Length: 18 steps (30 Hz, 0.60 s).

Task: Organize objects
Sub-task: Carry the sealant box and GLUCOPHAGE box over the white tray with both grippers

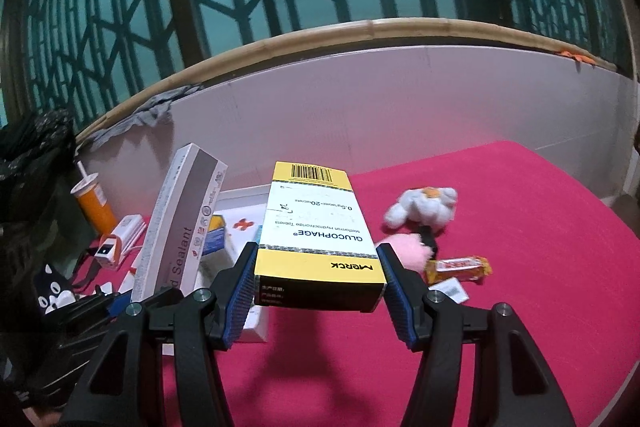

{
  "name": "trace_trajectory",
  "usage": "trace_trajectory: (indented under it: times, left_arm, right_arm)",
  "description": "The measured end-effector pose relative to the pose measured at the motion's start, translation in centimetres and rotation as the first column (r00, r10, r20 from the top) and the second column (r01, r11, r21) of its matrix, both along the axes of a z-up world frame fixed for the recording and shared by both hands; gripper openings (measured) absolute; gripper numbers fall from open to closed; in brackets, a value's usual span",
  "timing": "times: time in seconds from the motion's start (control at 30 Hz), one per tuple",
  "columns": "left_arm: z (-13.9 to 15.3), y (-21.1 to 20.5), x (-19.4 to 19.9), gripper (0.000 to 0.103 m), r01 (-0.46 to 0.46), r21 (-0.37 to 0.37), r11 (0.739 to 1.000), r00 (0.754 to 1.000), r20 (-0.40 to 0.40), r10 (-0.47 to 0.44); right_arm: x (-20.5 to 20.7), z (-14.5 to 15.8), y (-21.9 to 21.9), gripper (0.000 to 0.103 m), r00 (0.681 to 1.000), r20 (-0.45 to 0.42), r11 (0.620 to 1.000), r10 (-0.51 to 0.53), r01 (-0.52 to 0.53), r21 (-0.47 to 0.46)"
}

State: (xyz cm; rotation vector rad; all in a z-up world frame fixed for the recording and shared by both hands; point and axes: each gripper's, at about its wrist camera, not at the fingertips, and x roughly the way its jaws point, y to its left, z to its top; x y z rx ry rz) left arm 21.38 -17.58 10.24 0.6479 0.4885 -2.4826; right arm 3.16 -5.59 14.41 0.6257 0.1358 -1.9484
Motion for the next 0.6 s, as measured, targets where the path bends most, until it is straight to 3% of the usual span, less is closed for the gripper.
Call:
trace_trajectory:
  times: [0.6]
  left_arm:
    - [-1.0, -4.0, 5.1, 0.027, -0.127, 0.06, 0.99, 0.991, -0.04, 0.129]
  right_arm:
    - [4.7, -0.1, -5.3, 0.063, 0.992, -0.031, 0.992, 0.12, -0.119, 0.036]
